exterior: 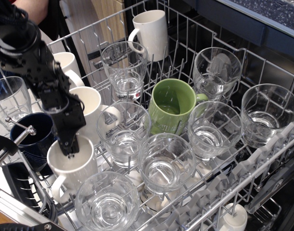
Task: Pick up any cup
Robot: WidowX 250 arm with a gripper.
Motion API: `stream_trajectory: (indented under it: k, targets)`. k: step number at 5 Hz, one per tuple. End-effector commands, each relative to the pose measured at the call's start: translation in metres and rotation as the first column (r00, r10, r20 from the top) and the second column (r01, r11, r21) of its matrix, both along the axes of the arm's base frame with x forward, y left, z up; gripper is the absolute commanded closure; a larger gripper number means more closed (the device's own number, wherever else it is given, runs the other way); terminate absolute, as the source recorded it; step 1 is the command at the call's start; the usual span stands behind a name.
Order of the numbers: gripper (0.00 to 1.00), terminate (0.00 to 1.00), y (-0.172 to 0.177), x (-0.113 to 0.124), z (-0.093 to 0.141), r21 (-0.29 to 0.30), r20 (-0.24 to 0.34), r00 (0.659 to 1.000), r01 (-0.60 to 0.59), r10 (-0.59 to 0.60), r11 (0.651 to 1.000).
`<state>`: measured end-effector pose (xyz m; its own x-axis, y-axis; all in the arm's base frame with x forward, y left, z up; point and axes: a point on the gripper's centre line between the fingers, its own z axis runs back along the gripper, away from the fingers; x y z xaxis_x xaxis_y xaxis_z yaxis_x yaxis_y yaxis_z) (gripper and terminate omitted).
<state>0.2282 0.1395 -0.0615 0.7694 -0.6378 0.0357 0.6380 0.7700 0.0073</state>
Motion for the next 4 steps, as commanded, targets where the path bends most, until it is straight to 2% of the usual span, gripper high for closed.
stream_trajectory:
  k: [1,2,3,4]
  targets:
    - [1.00,0.00,0.000,0.022,0.072,-0.027,0.083,0.996,-0.006,0.008,1.000]
    - [1.00,0.00,-0.003,0.027,0.100,-0.034,0.085,0.996,-0.022,0.025,0.999]
    - [1.00,0.00,-0.010,0.030,0.133,-0.032,0.063,0.997,-0.046,0.048,0.998]
    - [1.00,0.00,-0.014,0.027,0.151,-0.007,0.056,0.997,-0.054,0.054,0.999]
